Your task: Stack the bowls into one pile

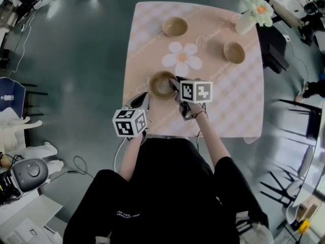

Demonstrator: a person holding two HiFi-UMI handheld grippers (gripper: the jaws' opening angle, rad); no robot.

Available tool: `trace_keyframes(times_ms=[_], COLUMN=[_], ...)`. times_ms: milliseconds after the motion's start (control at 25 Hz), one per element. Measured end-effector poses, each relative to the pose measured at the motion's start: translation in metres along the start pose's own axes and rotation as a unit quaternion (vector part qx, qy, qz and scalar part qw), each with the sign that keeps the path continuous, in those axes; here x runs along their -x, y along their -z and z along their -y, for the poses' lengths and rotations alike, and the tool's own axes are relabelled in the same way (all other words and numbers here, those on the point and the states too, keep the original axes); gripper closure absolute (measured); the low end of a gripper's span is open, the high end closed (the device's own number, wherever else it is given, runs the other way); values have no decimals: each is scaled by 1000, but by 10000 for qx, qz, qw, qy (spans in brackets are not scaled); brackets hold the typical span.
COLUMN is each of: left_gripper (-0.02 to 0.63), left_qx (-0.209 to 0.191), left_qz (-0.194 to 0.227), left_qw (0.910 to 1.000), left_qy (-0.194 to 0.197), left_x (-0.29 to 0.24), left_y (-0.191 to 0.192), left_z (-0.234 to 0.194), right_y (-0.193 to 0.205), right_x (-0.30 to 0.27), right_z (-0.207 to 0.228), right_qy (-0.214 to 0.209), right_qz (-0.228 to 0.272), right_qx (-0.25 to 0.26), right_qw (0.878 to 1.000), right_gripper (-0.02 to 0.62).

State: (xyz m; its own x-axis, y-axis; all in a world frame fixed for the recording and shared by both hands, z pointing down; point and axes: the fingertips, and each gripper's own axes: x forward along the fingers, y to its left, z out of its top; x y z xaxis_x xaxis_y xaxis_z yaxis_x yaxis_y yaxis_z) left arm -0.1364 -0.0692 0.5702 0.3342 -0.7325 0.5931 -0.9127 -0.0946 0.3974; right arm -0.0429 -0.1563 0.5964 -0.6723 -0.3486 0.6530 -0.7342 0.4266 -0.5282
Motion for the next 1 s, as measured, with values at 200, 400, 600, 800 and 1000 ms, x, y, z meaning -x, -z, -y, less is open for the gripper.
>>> trace_keyframes(times_ms=[200, 400, 600, 800, 1000], left_gripper=[609, 609, 609, 609, 609], left_qx=[-31, -107, -255, -354, -410], left_qz=[-69, -123, -94, 29, 167], left_qw=[9999, 9996, 9990, 9984, 9976], left_qy=[107, 219, 349, 444, 542], left_x=[-1, -4, -8, -9, -16], left_y=[1, -1, -7, -16, -28], left_z=[-1, -3, 0, 8, 27], right_y=[2, 3, -2, -13, -31], right_x=[-1, 0, 10, 27, 50], right_z=[5, 8, 14, 21, 36], right_qy=[235, 423, 470, 497, 496], right_qz=[17, 62, 298, 586, 964], right_qx=[-139, -85, -284, -469, -682], right_qw=[9996, 9990, 9980, 9959, 9918], right_gripper=[546, 580, 580, 580, 580])
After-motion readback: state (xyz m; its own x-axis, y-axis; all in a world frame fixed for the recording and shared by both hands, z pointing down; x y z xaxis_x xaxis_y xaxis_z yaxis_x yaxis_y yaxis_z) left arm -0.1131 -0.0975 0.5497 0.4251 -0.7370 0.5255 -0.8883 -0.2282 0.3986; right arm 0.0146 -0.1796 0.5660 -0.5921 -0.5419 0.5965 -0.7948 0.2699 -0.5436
